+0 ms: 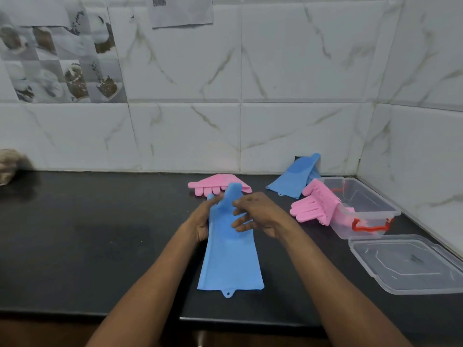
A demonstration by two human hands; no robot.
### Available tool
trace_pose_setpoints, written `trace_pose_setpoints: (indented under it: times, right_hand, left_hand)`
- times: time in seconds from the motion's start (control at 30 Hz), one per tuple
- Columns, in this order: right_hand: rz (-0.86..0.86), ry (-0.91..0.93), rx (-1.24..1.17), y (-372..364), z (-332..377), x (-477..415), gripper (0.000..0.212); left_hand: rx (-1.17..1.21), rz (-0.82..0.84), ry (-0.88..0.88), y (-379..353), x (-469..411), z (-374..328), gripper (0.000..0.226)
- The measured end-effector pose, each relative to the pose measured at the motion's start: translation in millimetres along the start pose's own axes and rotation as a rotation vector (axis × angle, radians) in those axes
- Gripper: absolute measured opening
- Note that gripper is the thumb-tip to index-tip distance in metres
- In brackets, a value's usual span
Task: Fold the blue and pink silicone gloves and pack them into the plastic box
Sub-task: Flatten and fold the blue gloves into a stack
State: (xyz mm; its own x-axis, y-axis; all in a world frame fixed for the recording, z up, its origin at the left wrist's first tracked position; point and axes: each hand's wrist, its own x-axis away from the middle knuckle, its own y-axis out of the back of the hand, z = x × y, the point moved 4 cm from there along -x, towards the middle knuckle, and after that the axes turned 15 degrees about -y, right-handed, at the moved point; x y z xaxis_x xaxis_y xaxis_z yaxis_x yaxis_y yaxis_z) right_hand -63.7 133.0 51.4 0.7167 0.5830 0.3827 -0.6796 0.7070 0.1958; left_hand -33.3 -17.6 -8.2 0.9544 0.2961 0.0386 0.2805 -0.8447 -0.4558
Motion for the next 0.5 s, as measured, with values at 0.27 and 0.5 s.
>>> trace_pose_setpoints:
  times: [0.27,0.5]
  right_hand:
    - [-0.34,-0.074,0.584,30.5,-51.3,-9.0,0.026]
    - [-0.412,-0.031,0.612,16.1,-53.1,-12.7,0.046]
  left_hand:
    - [-0.599,-0.417,-0.071,57.8,2.3,-26.6,0.041]
    - [-0.673,-0.494,-0.081,80.0,14.1,-45.0,0.025]
